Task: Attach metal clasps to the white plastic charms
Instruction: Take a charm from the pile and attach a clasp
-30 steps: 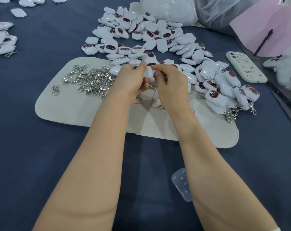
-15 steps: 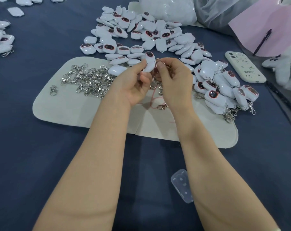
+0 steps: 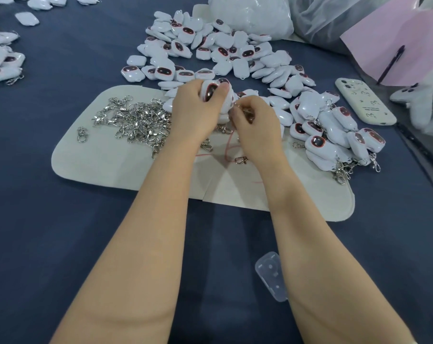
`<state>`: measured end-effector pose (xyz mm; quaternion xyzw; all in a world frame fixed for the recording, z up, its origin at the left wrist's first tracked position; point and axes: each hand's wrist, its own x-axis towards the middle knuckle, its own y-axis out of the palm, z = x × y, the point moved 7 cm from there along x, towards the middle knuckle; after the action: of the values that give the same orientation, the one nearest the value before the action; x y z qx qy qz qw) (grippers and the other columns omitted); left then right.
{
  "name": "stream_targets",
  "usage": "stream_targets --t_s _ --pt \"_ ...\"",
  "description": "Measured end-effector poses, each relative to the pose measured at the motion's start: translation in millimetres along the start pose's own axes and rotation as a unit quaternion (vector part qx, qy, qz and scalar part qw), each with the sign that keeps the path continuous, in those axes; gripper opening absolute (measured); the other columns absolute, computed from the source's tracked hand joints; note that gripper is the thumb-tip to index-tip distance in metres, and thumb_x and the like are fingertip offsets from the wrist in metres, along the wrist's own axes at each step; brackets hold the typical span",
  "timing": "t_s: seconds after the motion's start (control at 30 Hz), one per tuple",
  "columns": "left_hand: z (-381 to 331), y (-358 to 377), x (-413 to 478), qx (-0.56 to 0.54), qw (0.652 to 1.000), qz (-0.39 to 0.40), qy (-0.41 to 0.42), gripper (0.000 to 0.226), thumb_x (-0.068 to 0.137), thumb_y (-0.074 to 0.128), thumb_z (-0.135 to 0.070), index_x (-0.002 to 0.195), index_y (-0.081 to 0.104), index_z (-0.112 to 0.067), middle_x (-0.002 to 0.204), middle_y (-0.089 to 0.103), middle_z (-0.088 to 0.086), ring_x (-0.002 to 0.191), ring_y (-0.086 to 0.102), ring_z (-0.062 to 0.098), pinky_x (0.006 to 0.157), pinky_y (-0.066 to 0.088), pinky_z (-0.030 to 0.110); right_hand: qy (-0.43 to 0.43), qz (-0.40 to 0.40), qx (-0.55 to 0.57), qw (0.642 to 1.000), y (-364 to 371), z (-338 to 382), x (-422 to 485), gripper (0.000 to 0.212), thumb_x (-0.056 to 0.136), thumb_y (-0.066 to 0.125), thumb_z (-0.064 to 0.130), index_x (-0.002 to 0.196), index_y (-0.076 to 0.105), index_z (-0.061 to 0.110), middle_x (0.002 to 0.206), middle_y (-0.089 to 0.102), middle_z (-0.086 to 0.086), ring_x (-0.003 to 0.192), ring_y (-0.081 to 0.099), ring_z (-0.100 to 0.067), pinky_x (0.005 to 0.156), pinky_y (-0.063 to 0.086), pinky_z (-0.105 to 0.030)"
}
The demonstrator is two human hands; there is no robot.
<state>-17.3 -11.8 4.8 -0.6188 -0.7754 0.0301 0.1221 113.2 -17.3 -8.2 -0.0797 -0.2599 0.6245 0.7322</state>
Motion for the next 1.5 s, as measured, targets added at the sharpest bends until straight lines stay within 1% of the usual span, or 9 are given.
stream_targets --t_s 0.13,0.37,0.47,0.63,0.7,1.1,1.2,1.37,1.5 --pt "28 14 -6 -0.304 0.929 0.021 -0.208 0.020 0.091 0.062 -0.021 0.076 0.059 -0.009 0.063 0.055 0.001 0.037 0.047 0.001 0.040 0.043 0.012 0.070 -0.045 0.254 0.964 -2 -4 0 0.012 0.088 0.058 0.002 0.087 0.059 0.014 0.074 0.063 0.001 0.064 0.059 -0.010 0.065 0.050 -0.024" --pt "32 30 -15 -0.490 0.809 0.070 -0.317 0.017 0.093 0.058 -0.013 0.077 0.057 -0.006 0.054 0.052 0.000 0.034 0.048 0.002 0.038 0.045 0.011 0.021 -0.076 0.210 0.974 -10 3 1 0.010 0.089 0.061 0.009 0.084 0.061 0.018 0.076 0.065 0.002 0.069 0.061 -0.010 0.069 0.052 -0.026" --pt "34 29 -13 -0.476 0.818 0.071 -0.314 0.017 0.092 0.059 -0.013 0.077 0.056 -0.006 0.080 0.053 0.005 0.038 0.051 0.002 0.038 0.045 0.011 -0.025 -0.090 0.081 0.992 -12 8 -3 0.007 0.088 0.062 0.014 0.084 0.062 0.020 0.078 0.065 0.006 0.074 0.060 -0.008 0.074 0.050 -0.023" --pt "36 29 -12 -0.473 0.820 0.061 -0.316 0.014 0.094 0.056 -0.009 0.081 0.057 -0.005 0.096 0.052 0.007 0.037 0.052 0.002 0.038 0.045 0.011 -0.020 -0.068 0.053 0.996 -8 8 -2 0.014 0.089 0.059 0.015 0.102 0.066 0.015 0.087 0.066 0.006 0.078 0.060 -0.007 0.075 0.051 -0.023" --pt "36 27 -10 -0.474 0.822 0.056 -0.312 0.013 0.094 0.057 -0.011 0.083 0.057 -0.004 0.091 0.056 0.008 0.040 0.054 0.002 0.039 0.045 0.011 -0.011 -0.043 0.069 0.997 -4 8 -2 0.021 0.091 0.056 0.014 0.110 0.063 0.020 0.086 0.063 0.013 0.076 0.059 0.000 0.072 0.049 -0.016" --pt "32 28 -13 -0.471 0.824 0.077 -0.306 0.012 0.094 0.057 -0.013 0.086 0.059 -0.004 0.078 0.057 0.003 0.040 0.054 0.002 0.039 0.045 0.011 -0.006 -0.064 0.138 0.988 -4 12 -2 0.012 0.093 0.055 0.008 0.098 0.065 0.014 0.090 0.068 -0.001 0.087 0.064 -0.016 0.086 0.052 -0.035" --pt "31 29 -14 -0.440 0.843 0.084 -0.298 0.012 0.093 0.059 -0.015 0.082 0.058 -0.008 0.068 0.055 -0.001 0.041 0.053 0.001 0.039 0.044 0.011 -0.022 -0.104 0.136 0.985 -10 14 -3 0.012 0.094 0.052 0.007 0.092 0.061 0.015 0.080 0.062 0.007 0.075 0.057 -0.007 0.076 0.050 -0.024" --pt "24 29 -13 -0.386 0.878 0.091 -0.269 0.012 0.093 0.059 -0.017 0.081 0.058 -0.012 0.052 0.058 -0.005 0.038 0.050 0.000 0.038 0.041 0.010 -0.065 -0.121 0.070 0.988 -11 17 -6 0.011 0.097 0.045 0.007 0.091 0.054 0.011 0.076 0.054 0.005 0.072 0.049 -0.015 0.069 0.044 -0.028" --pt "19 15 -7 -0.277 0.942 0.033 -0.188 0.011 0.092 0.061 -0.019 0.085 0.055 -0.013 0.068 0.057 0.000 0.037 0.048 0.002 0.039 0.041 0.013 -0.104 -0.090 -0.039 0.990 -11 17 -4 0.015 0.096 0.046 0.006 0.093 0.059 -0.002 0.081 0.055 -0.005 0.075 0.046 -0.018 0.068 0.034 -0.023"
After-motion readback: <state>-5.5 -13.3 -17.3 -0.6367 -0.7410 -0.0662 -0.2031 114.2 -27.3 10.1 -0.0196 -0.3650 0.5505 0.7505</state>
